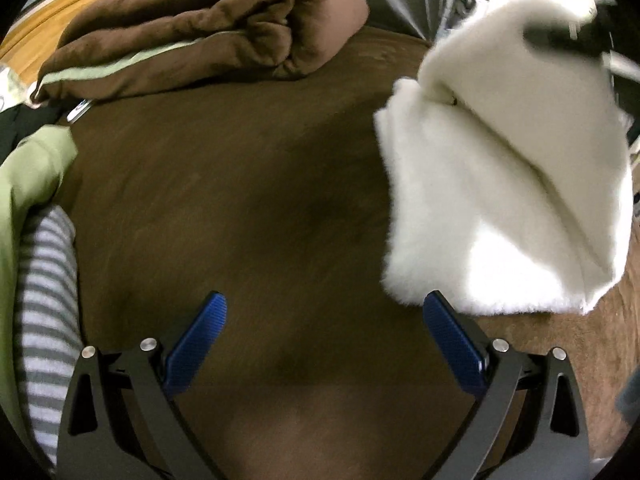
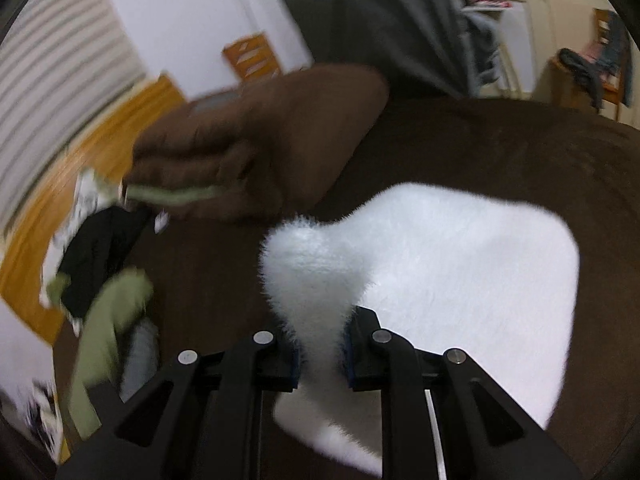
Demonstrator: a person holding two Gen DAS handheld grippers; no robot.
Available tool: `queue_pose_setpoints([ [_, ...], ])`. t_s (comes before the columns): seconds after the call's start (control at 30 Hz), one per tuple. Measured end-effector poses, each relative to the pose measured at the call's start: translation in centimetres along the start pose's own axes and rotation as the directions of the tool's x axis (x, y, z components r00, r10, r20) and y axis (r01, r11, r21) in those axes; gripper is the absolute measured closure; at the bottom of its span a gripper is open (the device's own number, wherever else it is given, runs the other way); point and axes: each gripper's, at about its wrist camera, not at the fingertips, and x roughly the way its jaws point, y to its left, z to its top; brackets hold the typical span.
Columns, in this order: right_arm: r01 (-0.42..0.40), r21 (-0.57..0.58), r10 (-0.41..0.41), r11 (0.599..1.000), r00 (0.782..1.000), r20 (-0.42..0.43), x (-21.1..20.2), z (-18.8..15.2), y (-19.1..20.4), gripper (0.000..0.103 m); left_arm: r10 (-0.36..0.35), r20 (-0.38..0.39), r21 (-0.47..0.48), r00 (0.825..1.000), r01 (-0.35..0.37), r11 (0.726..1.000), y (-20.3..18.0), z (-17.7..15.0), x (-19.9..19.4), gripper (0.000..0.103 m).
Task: Fold large clothes
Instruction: 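Fold the lifted side over the cardigan with the right gripper and release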
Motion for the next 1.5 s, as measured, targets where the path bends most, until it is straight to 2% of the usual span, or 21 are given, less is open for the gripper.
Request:
queue_pose_setpoints([
  [0.2, 0.011, -0.049, -0.016, 0.999, 0.993, -0.115, 3.3, -5.3, 1.4, 0.087, 0.01, -0.031, -0.058, 0.999, -0.012, 0.998, 2.0, -1.4, 0.2, 0.007],
  [0.27, 0.003, -0.036, -0.008, 0.999, 0.992, -0.125, 3.6, -6.1, 1.5, 0.087, 0.015, -0.038, -0.063, 0.999, -0.017, 0.998, 2.2, -1.8, 0.3, 0.007],
  [0.43, 0.004, -0.081, -0.014, 0.997, 0.992, -0.123, 3.2, -7.3, 2.9, 0.087, 0.025, -0.025, -0.07, 0.999, -0.027, 0.997, 2.7, -1.7, 0.0, 0.007],
  [0.53, 0.038, -0.151, -0.059, 0.988, 0.989, -0.138, 4.3, -8.0, 3.7, 0.087, 0.02, -0.022, -0.091, 1.0, -0.022, 0.996, 3.0, -1.7, -0.1, 0.007],
  [0.63, 0.032, -0.116, -0.051, 0.993, 0.985, -0.166, 5.5, -8.5, 3.2, 0.086, 0.026, -0.033, -0.09, 0.999, -0.029, 0.996, 3.2, -1.8, 0.0, 0.007],
  [0.83, 0.016, -0.106, -0.034, 0.994, 0.985, -0.168, 5.3, -8.2, 2.6, 0.082, 0.049, -0.043, -0.1, 0.998, -0.053, 0.994, 3.8, -2.1, -0.3, 0.007],
  [0.9, 0.009, -0.079, -0.022, 0.997, 0.986, -0.166, 4.6, -7.8, 2.3, 0.074, 0.052, -0.043, -0.105, 0.998, -0.057, 0.993, 3.8, -2.0, -0.6, 0.007],
  [0.97, -0.021, -0.054, 0.012, 0.998, 0.988, -0.156, 3.3, -7.6, 2.2, 0.043, 0.054, -0.043, -0.106, 0.998, -0.058, 0.993, 3.8, -1.9, -1.1, 0.007],
  [1.03, -0.021, -0.056, 0.014, 0.998, 0.993, -0.121, 1.1, -7.3, 2.2, 0.034, 0.037, -0.025, -0.113, 0.999, -0.039, 0.993, 3.6, -1.6, -2.1, 0.007],
  [1.13, -0.015, -0.06, 0.01, 0.998, 0.997, -0.078, -1.8, -7.0, 1.6, 0.031, 0.038, 0.007, -0.087, 0.999, -0.037, 0.996, 2.6, -0.8, -3.6, 0.007],
  [1.23, 0.028, -0.05, -0.031, 0.998, 0.998, -0.05, -4.5, -6.7, -0.1, 0.028, 0.014, 0.049, -0.055, 0.999, -0.011, 0.998, 1.2, 0.5, -5.3, 0.007],
  [1.33, 0.07, -0.027, -0.07, 0.997, 0.997, -0.027, -6.7, -6.6, -2.4, 0.028, -0.067, 0.101, -0.025, 0.993, 0.07, 0.997, -0.4, 2.4, -7.0, 0.007],
  [1.4, 0.1, 0.003, -0.1, 0.995, 0.995, -0.022, -7.8, -6.8, -4.2, 0.028, -0.125, 0.118, 0.023, 0.985, 0.123, 0.992, -2.0, 3.7, -7.5, 0.014],
  [1.5, 0.125, 0.053, -0.124, 0.991, 0.992, -0.021, -8.8, -7.4, -6.5, 0.028, -0.167, 0.08, 0.104, 0.983, 0.158, 0.982, -4.4, 5.3, -6.5, 0.02],
])
